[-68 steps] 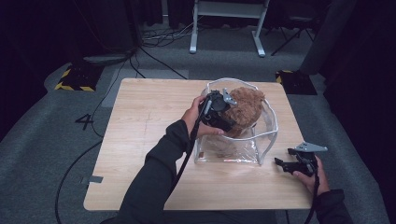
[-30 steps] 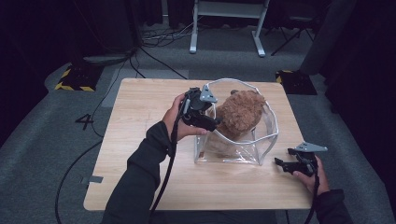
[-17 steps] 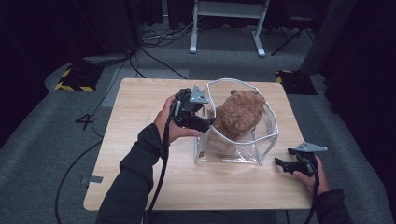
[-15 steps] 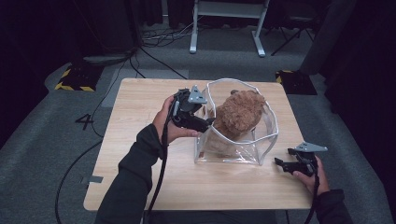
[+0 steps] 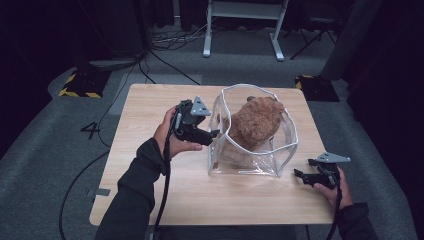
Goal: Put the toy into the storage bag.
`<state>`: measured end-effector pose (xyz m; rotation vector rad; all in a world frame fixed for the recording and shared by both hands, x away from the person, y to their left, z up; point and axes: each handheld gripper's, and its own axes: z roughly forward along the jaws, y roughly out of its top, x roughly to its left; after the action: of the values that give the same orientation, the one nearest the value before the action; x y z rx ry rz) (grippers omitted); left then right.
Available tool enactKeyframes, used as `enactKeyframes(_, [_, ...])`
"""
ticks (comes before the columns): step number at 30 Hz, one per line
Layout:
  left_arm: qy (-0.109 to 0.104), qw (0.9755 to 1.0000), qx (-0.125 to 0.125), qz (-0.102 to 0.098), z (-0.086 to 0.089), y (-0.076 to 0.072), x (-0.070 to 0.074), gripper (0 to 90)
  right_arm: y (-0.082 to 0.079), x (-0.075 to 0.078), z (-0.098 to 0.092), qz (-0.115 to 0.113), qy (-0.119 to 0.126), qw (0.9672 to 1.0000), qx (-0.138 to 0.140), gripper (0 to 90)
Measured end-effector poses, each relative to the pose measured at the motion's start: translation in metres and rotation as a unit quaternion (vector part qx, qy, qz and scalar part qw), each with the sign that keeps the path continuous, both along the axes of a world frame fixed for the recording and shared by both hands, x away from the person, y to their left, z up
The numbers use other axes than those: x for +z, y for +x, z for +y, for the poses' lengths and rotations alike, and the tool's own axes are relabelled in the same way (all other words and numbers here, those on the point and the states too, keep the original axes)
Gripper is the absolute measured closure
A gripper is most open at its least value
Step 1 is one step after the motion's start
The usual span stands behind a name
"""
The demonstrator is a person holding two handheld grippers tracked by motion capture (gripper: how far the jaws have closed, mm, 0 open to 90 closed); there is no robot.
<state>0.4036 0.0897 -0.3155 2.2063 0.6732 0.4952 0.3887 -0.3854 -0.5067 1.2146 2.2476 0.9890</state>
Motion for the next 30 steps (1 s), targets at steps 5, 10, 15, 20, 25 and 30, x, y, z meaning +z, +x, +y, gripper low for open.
enactKeyframes(5, [-0.02,0.9998,-0.004,-0.003,0.013,-0.004,-0.006,18.8,0.0,0.0,0.0,0.0,0.0,1.0,0.0,18.8])
enactKeyframes(10, [-0.017,0.9998,0.006,-0.001,0.021,-0.004,-0.012,18.8,0.0,0.0,0.0,0.0,0.0,1.0,0.0,18.8])
enactKeyframes(15, [-0.014,0.9998,0.013,0.002,0.028,-0.006,-0.018,18.7,0.0,0.0,0.0,0.0,0.0,1.0,0.0,18.7])
enactKeyframes(20, [-0.006,0.9998,0.019,0.005,0.032,-0.007,-0.024,18.3,0.0,0.0,0.0,0.0,0.0,1.0,0.0,18.8])
enactKeyframes(25, [0.0,0.9997,0.022,0.005,0.037,-0.007,-0.028,17.7,0.0,0.0,0.0,0.0,0.0,1.0,0.0,18.8])
enactKeyframes(30, [0.012,0.9995,0.03,0.007,0.041,-0.009,-0.035,17.7,0.0,0.0,0.0,0.0,0.0,1.0,0.0,18.8])
